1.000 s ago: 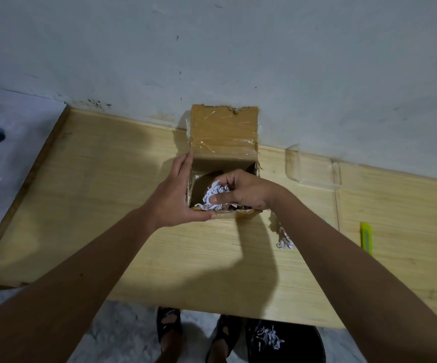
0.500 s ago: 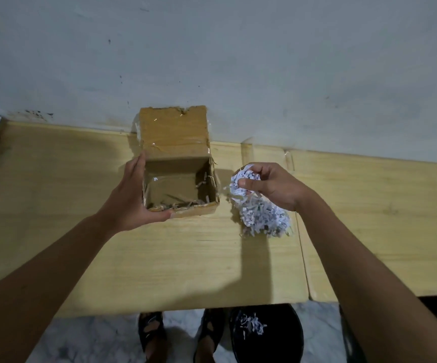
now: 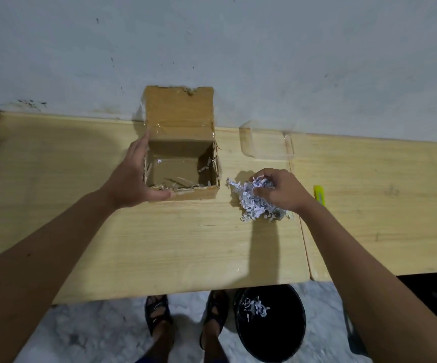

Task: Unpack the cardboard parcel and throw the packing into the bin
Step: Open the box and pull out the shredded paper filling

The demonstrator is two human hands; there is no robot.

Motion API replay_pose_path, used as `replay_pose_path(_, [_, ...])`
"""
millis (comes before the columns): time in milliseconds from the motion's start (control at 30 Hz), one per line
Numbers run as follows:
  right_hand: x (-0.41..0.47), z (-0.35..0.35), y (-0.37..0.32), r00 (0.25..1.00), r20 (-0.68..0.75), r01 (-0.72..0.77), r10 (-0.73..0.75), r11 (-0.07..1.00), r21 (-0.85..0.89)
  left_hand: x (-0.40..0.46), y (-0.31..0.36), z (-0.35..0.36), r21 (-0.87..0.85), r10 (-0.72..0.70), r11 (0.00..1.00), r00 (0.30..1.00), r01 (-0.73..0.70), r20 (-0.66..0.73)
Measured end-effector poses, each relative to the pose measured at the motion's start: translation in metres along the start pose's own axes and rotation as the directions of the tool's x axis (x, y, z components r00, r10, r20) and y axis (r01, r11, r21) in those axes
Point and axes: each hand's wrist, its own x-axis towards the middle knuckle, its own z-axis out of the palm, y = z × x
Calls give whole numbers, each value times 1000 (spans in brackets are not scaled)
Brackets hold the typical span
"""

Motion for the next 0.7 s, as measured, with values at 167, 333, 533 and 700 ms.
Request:
replay_pose_path(167, [-6, -4, -4, 998, -57, 35, -28, 991, 126, 1, -2, -1, -5, 21, 1000, 1000, -20, 6])
replay_pose_path(333, [-12, -6, -7, 984, -168, 82, -58, 987, 139, 1, -2, -1, 6, 36, 999, 999, -36, 4])
replay_pose_path(533, [-15, -5, 4, 967, -252, 85, -47, 986, 142, 2, -1, 1, 24, 36, 999, 999, -36, -1])
replay_pose_path(700, [-18, -2, 9, 960, -279, 81, -34, 984, 158, -2, 5, 2, 52, 21, 998, 1000, -22, 2])
